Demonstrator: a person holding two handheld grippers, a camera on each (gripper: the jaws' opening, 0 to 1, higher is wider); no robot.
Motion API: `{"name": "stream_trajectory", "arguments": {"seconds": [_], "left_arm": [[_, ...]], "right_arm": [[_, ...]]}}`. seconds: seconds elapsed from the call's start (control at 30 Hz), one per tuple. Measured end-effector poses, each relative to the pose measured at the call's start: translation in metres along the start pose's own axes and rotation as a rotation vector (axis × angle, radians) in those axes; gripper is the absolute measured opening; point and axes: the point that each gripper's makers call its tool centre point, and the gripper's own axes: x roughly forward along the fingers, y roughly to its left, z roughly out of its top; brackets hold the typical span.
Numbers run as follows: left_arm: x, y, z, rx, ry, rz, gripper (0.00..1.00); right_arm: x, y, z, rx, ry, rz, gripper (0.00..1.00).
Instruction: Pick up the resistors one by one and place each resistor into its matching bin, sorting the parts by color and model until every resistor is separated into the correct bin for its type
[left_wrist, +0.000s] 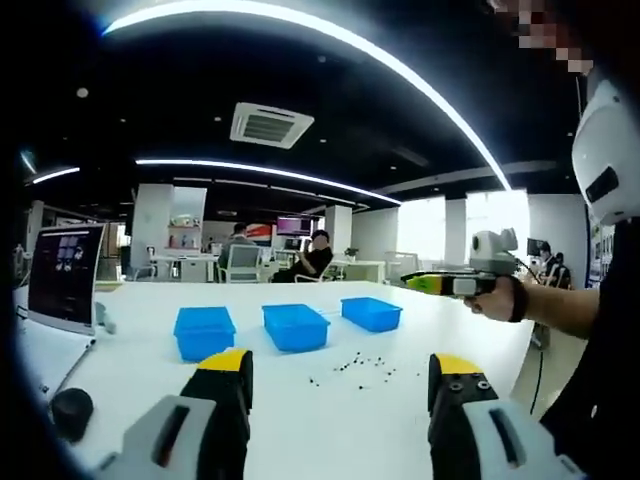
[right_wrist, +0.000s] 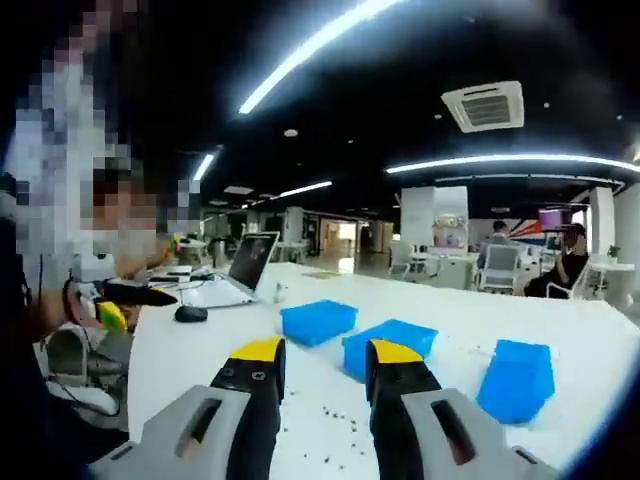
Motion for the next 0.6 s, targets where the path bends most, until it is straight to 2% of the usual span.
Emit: {"name": "stream_trajectory", "arguments": {"seconds": [0.1,0.17,0.3,0.43,0.6], "left_arm": [[0.003,-0.002,-0.002,0.003,0.012,-0.013,0.72],[0.004,-0.004,-0.005,0.007,0.023,-0.021,0.72],[0.002,-0.008,-0.008,0.011,0.038,-0.031,0.72],[0.002,-0.011,-0.011,0.015,0.046,-0.038,0.72],[-0.003,-0.013,-0.011,0.018,0.043,-0.037,0.72]], "right_arm": [[-0.037,0.004,-0.01,-0.016,0.008,-0.039,0.34],[-0.06,0.01,-0.012,0.028,-0.001,-0.052,0.35],[-0.088,0.02,-0.012,0.005,0.01,-0.09,0.35],[-0.088,0.021,-0.008,0.007,0.014,-0.091,0.35],[-0.074,0.024,-0.019,0.024,0.129,-0.014,0.32]]}}
